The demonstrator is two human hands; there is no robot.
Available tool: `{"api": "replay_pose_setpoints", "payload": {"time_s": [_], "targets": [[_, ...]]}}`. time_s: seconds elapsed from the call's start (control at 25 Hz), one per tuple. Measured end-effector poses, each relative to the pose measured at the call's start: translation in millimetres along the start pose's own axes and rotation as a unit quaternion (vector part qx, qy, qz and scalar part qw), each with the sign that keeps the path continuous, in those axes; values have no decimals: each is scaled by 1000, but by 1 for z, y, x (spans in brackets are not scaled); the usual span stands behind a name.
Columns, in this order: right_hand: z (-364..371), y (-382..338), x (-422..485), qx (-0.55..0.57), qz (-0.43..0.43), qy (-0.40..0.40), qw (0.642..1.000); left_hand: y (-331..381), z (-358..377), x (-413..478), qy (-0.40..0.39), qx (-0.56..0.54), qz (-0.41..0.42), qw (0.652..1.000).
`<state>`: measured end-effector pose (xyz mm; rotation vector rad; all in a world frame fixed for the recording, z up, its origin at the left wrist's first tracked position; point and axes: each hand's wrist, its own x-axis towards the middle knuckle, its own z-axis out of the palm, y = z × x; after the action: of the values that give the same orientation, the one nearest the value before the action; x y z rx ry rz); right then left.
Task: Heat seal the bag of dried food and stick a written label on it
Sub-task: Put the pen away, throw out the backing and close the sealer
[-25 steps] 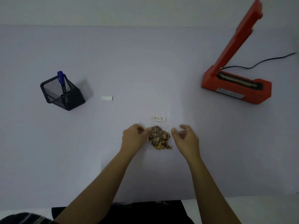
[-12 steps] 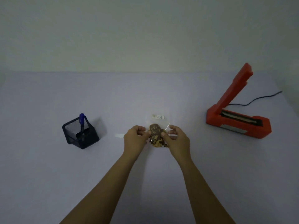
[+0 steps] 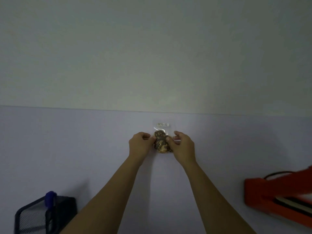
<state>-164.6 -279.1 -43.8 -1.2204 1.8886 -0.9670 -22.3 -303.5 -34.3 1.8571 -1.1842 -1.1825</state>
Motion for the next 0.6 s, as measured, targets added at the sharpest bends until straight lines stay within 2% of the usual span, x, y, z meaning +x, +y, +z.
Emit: {"api": "replay_pose_setpoints", "payload": {"time_s": [0.32, 0.48, 0.6], "targets": [[14, 17, 44, -70, -25, -13, 997, -3, 22, 41, 21, 52, 30, 998], [7, 11, 38, -147, -38, -20, 988, 3, 18, 26, 15, 106, 59, 992], [3, -2, 12, -167, -89, 0, 982, 13, -1, 0, 19, 164, 98, 981]]}}
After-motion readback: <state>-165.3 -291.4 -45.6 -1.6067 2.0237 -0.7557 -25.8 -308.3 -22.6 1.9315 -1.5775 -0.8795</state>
